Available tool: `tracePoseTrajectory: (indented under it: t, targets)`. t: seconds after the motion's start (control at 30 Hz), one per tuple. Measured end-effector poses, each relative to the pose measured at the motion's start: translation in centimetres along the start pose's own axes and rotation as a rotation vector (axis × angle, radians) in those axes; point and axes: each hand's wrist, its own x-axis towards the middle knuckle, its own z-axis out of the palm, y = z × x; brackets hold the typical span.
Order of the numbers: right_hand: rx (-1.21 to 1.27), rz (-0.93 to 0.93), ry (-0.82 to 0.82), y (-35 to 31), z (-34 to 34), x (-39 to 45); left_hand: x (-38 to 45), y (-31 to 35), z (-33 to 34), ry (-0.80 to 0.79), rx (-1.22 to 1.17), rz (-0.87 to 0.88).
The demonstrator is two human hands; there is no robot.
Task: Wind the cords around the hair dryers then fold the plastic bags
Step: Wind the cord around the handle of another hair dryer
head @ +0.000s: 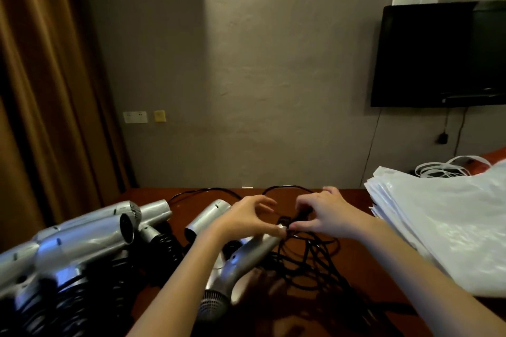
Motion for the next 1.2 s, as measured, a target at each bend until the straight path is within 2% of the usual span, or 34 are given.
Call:
tracePoseTrajectory:
  t: [0.07,0.13,0.2,0.3,0.4,0.47,0.53,0.63,0.77,0.9,0.97,1.07,1.17,1.2]
  targets:
    - [0.129,-0.031,-0.067,-0.1,0.6,0.0,-1.4,-1.7,-0.7,0.054,-0.005,-0.043]
    - [0.147,-0.037,-0.112,-0.5,1.2,0.1,-2.6,-3.6,-1.1,0.093,-0.024,-0.094]
    - [0.204,-0.052,-0.08,-0.6,1.7,0.3,-3.6,-5.0,-1.3,0.122,-0.037,-0.146]
    - [0.37,-0.106,0.082,-0.4,2.1,0.2,-4.8,-6.5,-1.5,0.237,-0.073,-0.197]
    - [0.522,-0.132,0.295,0.0,1.8,-0.3,-5.6,-7.0,-1.5,0.373,-0.322,-0.271]
    - [0.631,-0.157,0.401,0.2,1.4,-0.6,-5.7,-7.0,-1.3,0.41,-0.514,-0.314]
    - [0.722,-0.195,0.472,0.3,0.8,-0.9,-5.4,-6.6,-0.8,0.388,-0.807,-0.362]
    - [0.809,-0.243,0.511,0.4,0.0,-1.4,-4.6,-5.6,0.5,0.273,-1.227,-0.384]
    - [0.802,-0.233,0.546,1.2,0.0,-2.1,-4.1,-4.7,1.5,0.125,-1.39,-0.314]
    - [0.774,-0.165,0.604,1.3,0.9,-1.6,-4.1,-4.7,2.4,0.149,-1.482,-0.285]
    - [0.84,-0.085,0.644,1.3,1.6,-1.0,-3.9,-4.9,2.8,0.199,-1.52,-0.289]
    - [1.137,0.056,0.647,2.3,2.7,-0.6,-3.9,-4.9,2.6,0.258,-1.532,-0.273]
    - [1.661,0.073,0.54,2.3,3.4,-0.8,-3.8,-5.3,2.5,0.319,-1.515,-0.242]
    - [1.769,0.103,0.529,2.3,3.8,-0.7,-3.8,-5.2,2.6,0.33,-1.516,-0.226]
